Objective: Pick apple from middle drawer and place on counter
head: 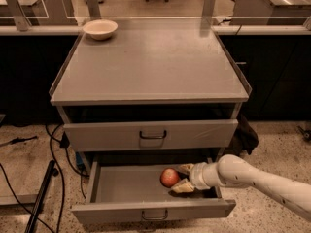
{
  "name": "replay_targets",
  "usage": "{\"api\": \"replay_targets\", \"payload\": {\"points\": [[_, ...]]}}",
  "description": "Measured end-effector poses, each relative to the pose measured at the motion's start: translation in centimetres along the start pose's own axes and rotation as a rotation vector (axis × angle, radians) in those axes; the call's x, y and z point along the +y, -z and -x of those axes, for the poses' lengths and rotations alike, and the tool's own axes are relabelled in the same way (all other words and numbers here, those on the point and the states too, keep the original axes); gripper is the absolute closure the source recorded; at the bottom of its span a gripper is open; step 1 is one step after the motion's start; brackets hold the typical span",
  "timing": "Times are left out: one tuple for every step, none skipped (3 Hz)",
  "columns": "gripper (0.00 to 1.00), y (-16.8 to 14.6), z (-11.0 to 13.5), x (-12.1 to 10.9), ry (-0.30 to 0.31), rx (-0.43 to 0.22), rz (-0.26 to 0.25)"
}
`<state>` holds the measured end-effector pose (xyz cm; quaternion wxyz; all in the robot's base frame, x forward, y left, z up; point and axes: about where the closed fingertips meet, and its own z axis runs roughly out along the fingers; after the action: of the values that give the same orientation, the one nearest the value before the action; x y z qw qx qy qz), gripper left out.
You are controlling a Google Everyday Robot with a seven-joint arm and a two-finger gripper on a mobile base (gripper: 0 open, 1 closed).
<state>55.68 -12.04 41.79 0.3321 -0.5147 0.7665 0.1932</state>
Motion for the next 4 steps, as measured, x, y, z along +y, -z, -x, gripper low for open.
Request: {"api": "replay_targets", "payload": {"points": [[0.40,-1.7,0.2,-0.2,-0.003,-0.024,0.007],[0.40,-3.4,0.3,-0.3,-0.010,-0.044,0.019],[0.39,-5.9,0.3,0.0,-0.019,-0.060,0.046],[0.39,-7.3,0.2,0.3,-0.023,-0.065,0.063]]}}
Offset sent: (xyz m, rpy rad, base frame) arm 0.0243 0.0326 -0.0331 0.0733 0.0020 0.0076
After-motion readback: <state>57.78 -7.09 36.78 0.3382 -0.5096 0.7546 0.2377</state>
